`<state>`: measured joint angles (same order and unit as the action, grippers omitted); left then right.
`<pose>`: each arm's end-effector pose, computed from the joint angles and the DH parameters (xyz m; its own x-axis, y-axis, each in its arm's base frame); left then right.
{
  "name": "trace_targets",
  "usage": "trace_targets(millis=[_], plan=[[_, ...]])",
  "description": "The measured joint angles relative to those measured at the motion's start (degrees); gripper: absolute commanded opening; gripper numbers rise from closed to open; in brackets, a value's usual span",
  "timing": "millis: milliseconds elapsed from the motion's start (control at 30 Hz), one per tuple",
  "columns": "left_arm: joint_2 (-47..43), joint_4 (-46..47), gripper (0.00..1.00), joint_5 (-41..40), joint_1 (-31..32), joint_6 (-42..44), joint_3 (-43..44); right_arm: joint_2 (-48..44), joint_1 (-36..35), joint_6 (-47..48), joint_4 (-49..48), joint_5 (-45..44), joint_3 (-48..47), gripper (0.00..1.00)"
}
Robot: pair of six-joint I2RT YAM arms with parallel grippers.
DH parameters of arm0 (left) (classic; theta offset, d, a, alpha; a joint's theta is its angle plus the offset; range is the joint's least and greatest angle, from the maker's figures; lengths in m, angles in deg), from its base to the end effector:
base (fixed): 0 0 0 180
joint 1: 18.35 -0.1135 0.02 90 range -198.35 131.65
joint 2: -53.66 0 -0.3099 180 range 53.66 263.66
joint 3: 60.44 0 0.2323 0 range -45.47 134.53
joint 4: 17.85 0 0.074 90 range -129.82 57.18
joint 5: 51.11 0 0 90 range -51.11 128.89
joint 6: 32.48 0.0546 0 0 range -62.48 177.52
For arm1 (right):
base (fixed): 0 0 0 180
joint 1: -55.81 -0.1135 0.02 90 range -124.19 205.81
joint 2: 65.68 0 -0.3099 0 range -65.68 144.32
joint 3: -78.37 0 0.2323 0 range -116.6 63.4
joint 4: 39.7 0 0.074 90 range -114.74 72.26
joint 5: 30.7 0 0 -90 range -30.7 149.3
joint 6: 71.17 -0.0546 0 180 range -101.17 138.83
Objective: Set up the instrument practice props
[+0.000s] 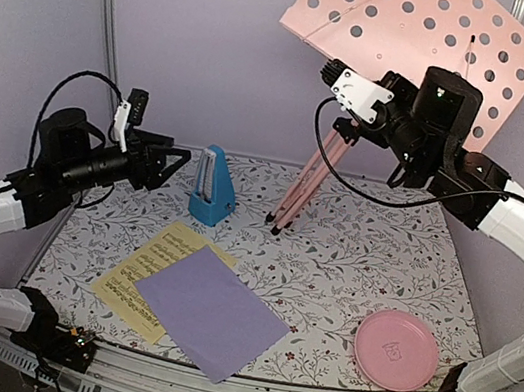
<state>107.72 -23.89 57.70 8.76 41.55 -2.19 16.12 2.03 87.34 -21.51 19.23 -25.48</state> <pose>0.1659 -0.1047 0.3773 -0.2252 -0.1773 -0.9580 0.6826 0.6729 -0.2850 0.2095 0.2266 0.5152 0.2359 -0.8830 -0.4058 -0.0501 0.4060 -0.9125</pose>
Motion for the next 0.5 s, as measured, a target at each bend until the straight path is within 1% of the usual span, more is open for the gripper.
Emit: trace_targets(millis=[200, 367, 500], plan=[[8.28, 8.72, 0.52, -2.21, 10.05, 3.87, -0.24, 2.99, -2.49, 7.85, -4.7, 0.35, -2.67, 0.0], [17.44, 16.81, 0.38, -4.5, 16.76, 7.78, 0.39, 4.22, -4.46, 12.37, -7.13, 0.7, -2.69, 0.0], [25.27, 20.55, 0.3, -6.16, 20.24, 10.62, 3.37, 4.68, -5.62, 14.08, -7.48, 1.42, -2.69, 0.0]])
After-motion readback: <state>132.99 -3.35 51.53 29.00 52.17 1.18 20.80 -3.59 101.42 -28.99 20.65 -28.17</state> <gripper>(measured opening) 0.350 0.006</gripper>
